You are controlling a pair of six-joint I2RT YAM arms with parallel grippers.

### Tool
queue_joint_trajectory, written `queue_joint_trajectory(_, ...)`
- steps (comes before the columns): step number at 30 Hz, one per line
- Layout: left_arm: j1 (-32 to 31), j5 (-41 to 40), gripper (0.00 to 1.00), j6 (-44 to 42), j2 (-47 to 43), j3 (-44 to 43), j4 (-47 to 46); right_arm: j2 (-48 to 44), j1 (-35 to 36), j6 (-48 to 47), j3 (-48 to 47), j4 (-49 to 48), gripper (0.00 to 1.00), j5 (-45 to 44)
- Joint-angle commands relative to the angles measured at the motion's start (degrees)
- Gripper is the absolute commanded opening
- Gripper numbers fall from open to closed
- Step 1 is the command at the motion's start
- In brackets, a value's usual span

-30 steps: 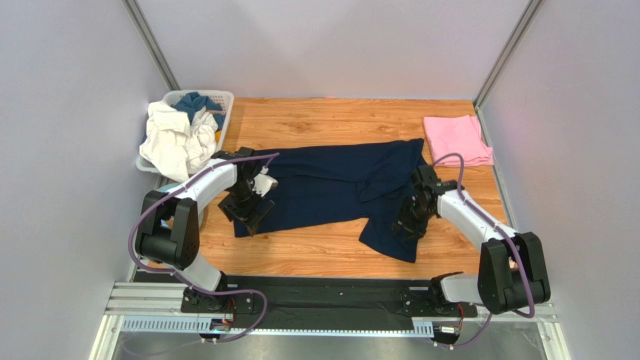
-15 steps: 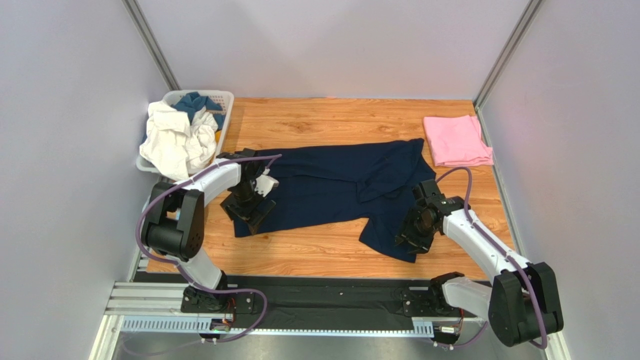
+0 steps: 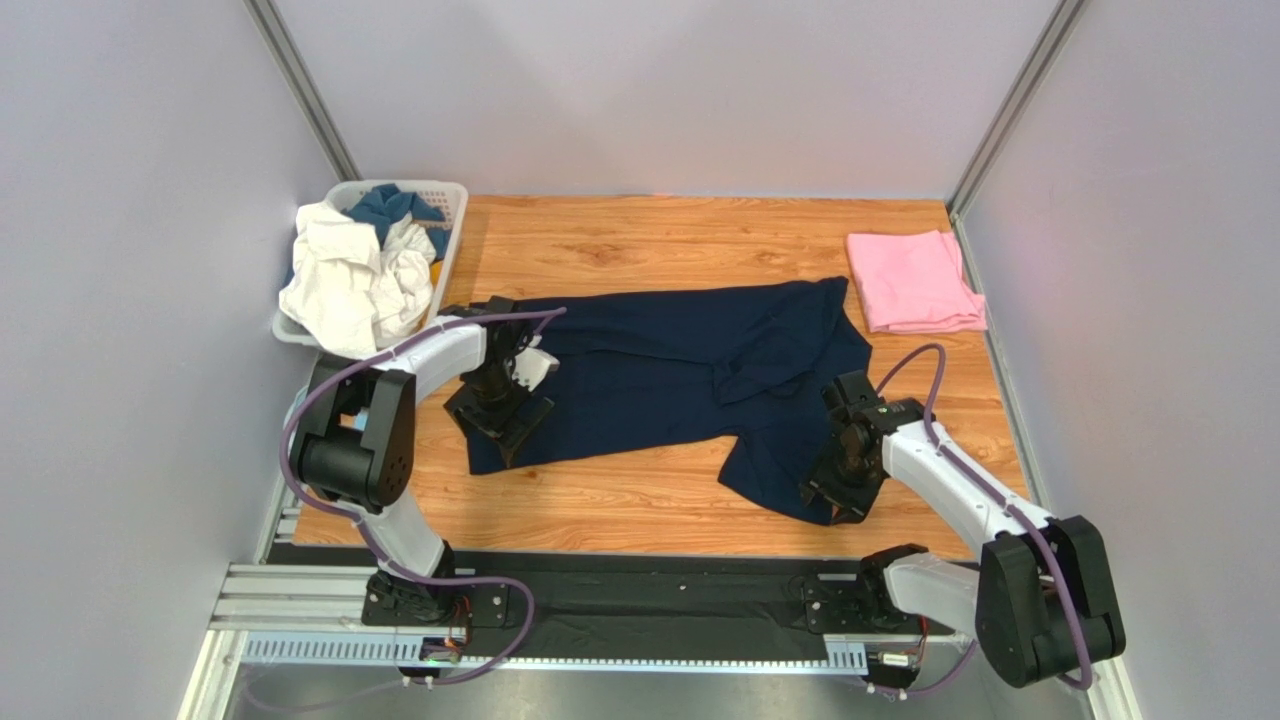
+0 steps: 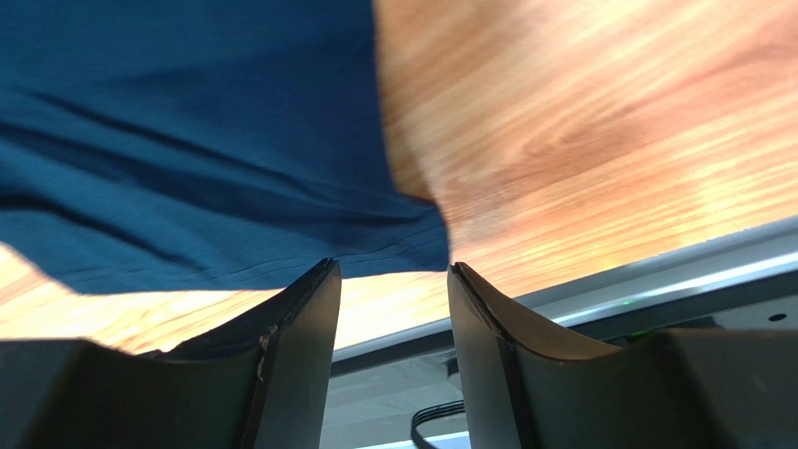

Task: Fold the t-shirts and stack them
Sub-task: Grap the side of the flattened tshirt closest away from the robot with both arms

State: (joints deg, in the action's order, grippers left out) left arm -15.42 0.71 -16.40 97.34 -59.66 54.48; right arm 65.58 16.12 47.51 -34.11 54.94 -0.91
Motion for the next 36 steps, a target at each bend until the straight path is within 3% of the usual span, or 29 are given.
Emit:
queue_joint_trajectory(1,-0.4,-0.5,0.98,0.9,0.3,-2.2,-0.9,0.2,0.2,2.7,1.8,0.0,0.52,-3.2)
queue_joint_trajectory(19,-0.4,-0.5,0.98,0.9,1.0,-0.6,-2.4,4.6,0.3,2.2,1.9,-4.0,0.44,-3.8)
queue_joint_trajectory(29,-0.4,-2.7,0.99,-0.4,-10.6,0.2,5.1,4.8,0.3,1.6,1.9,-4.5,0.44,-3.8)
queue_joint_trajectory(36,-0.7,-6.9,0.9,-3.2,-7.6,6.0,0.4,4.7,0.3,1.3,1.9,-4.6,0.43,-3.4)
